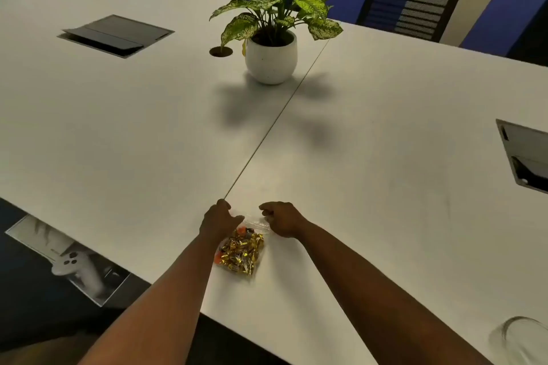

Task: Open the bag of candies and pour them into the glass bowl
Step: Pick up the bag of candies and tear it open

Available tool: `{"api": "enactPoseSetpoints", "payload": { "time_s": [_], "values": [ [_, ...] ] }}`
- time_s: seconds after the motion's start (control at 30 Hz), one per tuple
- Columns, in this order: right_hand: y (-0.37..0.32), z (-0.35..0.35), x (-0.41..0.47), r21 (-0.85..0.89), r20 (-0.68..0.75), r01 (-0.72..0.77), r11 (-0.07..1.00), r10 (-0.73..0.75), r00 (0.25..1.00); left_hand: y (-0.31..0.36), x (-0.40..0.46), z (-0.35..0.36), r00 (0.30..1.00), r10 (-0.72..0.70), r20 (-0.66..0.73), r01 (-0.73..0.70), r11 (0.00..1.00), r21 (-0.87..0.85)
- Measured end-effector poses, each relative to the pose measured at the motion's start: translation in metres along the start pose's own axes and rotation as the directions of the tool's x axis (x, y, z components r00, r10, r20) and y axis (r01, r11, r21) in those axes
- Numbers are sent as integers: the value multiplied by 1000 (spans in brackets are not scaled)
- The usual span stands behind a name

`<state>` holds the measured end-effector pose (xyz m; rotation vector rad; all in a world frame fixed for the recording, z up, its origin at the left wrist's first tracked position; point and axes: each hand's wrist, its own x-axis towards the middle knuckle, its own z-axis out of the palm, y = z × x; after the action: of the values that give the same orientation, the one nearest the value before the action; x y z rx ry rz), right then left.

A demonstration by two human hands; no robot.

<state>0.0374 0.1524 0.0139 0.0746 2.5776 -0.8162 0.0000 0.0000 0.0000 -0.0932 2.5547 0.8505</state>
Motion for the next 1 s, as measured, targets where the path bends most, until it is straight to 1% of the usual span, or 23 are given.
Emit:
{"api": "enactPoseSetpoints", "payload": {
  "time_s": [0.03, 0.1, 0.2, 0.27, 0.33, 0.37, 0.43, 0.5, 0.57, 0.67, 0.8, 1.0],
  "values": [
    [1, 2, 2, -3, 15, -1, 1000, 1, 1000, -1, -1, 1, 1000, -11, 2, 11, 1000, 2],
    [2, 5, 1, 12, 13, -9, 1000, 8, 1000, -5, -3, 5, 999, -34, -37, 33, 999, -30],
    [2, 6, 1, 87, 4, -36, 996, 36, 999, -6, -4, 8, 996, -39, -75, 28, 990, -139],
    [3, 4, -1, 127, 7, -42, 991, 42, 999, -4, -3, 6, 999, 6, -35, -14, 971, -237],
    [5, 0, -3, 162, -1, -40, 986, 40, 999, 1, -5, 0, 996, 55, 72, -23, 924, -382],
    [5, -3, -4, 179, -10, -37, 983, 40, 999, 3, -5, -3, 990, 87, 111, -32, 906, -422],
    [6, -11, -8, 247, -24, -33, 968, 41, 999, 10, -5, -9, 977, 158, 143, -81, 897, -435],
    [5, -21, -13, 353, -30, -40, 935, 54, 998, 20, -6, -13, 969, 203, 137, -123, 886, -447],
    [5, -32, -19, 420, -56, -41, 907, 71, 996, 32, -8, -15, 967, 225, 116, -145, 868, -475],
    [7, -50, -30, 468, -91, -40, 883, 93, 992, 51, -12, -18, 955, 282, 92, -203, 848, -489],
    [13, -70, -42, 522, -148, -58, 851, 158, 976, 74, -18, -19, 923, 365, 121, -243, 797, -553],
    [22, -105, -68, 599, -159, -96, 795, 236, 959, 116, -24, -15, 885, 433, 169, -296, 805, -514]
  ]
}}
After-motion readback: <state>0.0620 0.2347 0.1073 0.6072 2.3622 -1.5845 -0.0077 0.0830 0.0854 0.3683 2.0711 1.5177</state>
